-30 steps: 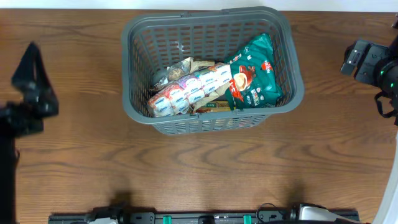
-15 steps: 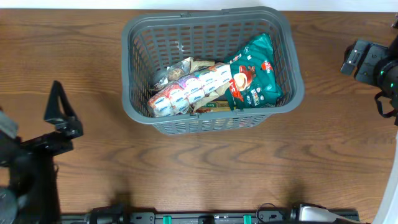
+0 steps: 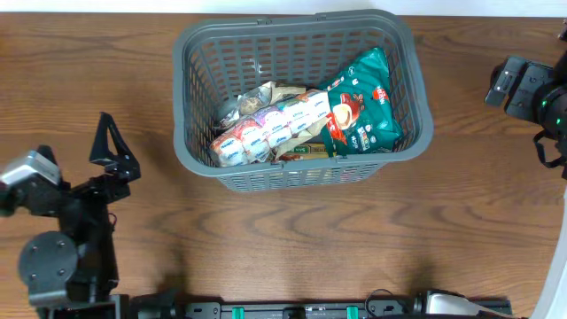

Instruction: Pack container

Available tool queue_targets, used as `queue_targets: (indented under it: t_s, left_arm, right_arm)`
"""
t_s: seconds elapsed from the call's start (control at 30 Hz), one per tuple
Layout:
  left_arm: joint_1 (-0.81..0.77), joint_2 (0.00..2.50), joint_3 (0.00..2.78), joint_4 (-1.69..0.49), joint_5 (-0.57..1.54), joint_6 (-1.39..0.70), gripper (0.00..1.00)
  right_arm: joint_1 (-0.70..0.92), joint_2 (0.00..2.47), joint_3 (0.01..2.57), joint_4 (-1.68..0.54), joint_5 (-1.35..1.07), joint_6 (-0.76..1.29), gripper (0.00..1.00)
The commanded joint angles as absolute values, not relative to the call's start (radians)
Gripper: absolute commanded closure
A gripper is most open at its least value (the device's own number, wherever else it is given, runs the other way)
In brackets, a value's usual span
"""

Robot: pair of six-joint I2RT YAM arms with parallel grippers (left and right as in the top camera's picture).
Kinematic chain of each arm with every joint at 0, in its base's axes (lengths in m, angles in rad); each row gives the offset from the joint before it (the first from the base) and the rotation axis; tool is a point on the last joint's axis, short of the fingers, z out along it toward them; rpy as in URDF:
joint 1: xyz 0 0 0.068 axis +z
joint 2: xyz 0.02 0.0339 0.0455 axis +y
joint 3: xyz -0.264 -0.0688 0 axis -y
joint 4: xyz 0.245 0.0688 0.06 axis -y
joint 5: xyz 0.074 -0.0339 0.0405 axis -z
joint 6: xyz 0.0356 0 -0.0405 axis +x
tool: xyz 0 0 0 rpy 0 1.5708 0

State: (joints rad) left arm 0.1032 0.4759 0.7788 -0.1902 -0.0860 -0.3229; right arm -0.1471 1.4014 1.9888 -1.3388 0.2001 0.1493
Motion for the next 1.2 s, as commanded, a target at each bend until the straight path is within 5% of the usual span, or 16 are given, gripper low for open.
queue_targets:
  t_s: [0.0, 1.17]
  left_arm:
    - [0.105, 0.435, 0.711, -0.162, -0.098, -0.374, 0.01]
    - [0.035, 0.147, 0.205, -0.009, -0.107, -0.522, 0.01]
  right_arm:
    - [-0.153, 1.402, 2.001, -1.340, 0.213, 0.160, 0.01]
    - [-0.153, 1.402, 2.001, -1.340, 0.213, 0.160, 0.01]
